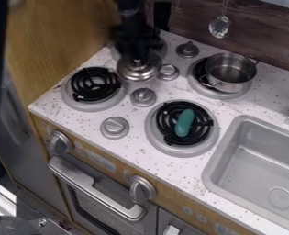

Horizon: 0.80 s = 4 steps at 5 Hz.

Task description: Move the cover to left of the burner

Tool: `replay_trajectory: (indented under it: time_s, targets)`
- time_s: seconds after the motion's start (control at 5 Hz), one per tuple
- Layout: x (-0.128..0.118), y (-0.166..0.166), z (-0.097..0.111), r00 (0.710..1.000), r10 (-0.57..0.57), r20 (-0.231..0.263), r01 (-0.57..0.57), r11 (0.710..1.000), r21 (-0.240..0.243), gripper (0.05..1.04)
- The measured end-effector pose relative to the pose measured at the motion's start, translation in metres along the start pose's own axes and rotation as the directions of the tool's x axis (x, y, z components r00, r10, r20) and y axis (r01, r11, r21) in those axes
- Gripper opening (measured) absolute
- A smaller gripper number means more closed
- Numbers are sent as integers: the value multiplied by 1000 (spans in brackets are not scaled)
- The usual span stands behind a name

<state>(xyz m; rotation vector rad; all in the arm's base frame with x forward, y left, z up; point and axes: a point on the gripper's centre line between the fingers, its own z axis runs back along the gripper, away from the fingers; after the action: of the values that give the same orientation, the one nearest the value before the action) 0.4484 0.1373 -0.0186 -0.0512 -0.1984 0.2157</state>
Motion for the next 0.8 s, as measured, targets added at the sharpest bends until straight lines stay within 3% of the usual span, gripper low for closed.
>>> replay_trajectory:
  time_s: [0.2, 0.6, 0.8]
  targets:
    - [8, -1, -18, 999, -22, -30, 22, 1000, 12, 269]
    - [6, 11, -29, 998, 12, -60, -9, 999, 38, 303]
    - [-7, 5, -29, 997, 15, -76, -13, 999, 31, 594]
